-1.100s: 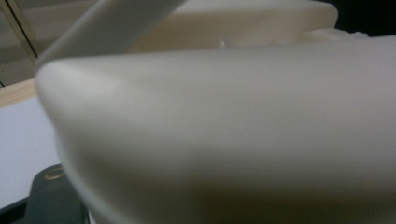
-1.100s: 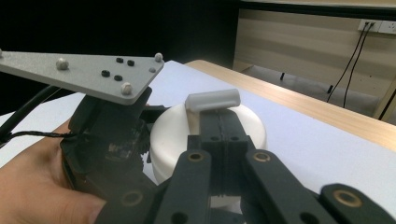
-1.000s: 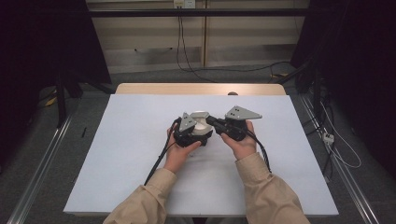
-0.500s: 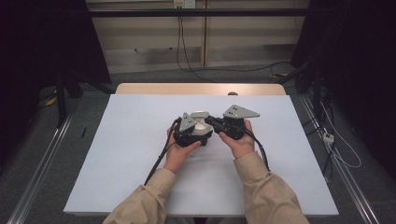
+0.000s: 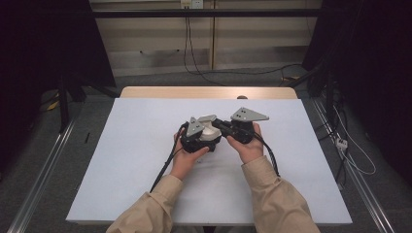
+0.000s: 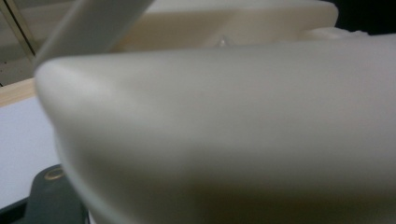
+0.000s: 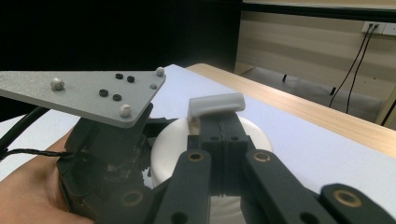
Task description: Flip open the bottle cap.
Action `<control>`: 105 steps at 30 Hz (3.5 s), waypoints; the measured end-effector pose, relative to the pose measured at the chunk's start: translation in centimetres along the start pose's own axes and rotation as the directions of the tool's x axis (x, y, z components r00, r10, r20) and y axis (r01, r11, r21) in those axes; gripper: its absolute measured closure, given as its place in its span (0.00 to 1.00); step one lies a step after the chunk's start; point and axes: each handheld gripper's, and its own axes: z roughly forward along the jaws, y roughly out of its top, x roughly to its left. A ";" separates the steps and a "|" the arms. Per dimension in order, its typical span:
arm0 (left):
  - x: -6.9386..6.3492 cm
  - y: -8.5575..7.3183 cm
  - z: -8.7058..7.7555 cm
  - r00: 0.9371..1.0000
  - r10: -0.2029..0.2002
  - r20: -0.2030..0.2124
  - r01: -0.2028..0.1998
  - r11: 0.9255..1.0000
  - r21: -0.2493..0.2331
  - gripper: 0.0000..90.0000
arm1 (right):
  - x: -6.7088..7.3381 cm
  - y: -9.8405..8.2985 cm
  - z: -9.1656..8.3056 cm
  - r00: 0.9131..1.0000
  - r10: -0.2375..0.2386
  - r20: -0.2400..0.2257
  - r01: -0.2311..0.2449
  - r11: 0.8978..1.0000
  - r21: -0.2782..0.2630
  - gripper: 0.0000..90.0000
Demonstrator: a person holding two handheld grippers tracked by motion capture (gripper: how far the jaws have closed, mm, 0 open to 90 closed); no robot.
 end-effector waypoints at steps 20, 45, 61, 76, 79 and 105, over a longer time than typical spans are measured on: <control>0.0 0.0 0.0 1.000 0.000 0.000 0.000 1.000 0.005 0.21 | 0.1 0.8 0.2 1.000 -0.002 -0.005 0.002 1.000 0.000 1.00; -0.1 0.0 0.0 1.000 0.001 -0.002 -0.001 1.000 0.003 0.21 | 0.1 1.8 0.8 1.000 -0.004 -0.010 0.004 1.000 -0.004 1.00; -0.1 -0.1 0.1 1.000 -0.008 -0.001 0.008 1.000 -0.006 0.21 | 0.3 2.4 1.9 1.000 -0.006 -0.026 0.006 1.000 -0.006 1.00; 0.0 -0.1 0.0 1.000 0.001 -0.003 -0.001 1.000 -0.003 0.21 | 0.4 3.2 2.8 0.999 -0.020 -0.029 0.020 1.000 0.000 1.00; 0.0 -0.1 0.0 1.000 0.001 -0.004 -0.001 1.000 -0.005 0.21 | 0.4 3.3 3.0 0.999 -0.018 -0.031 0.018 1.000 0.001 1.00; 0.1 -0.1 0.0 1.000 0.011 -0.006 -0.011 1.000 -0.004 0.21 | 0.4 4.1 4.6 0.998 -0.036 -0.044 0.038 0.999 0.028 1.00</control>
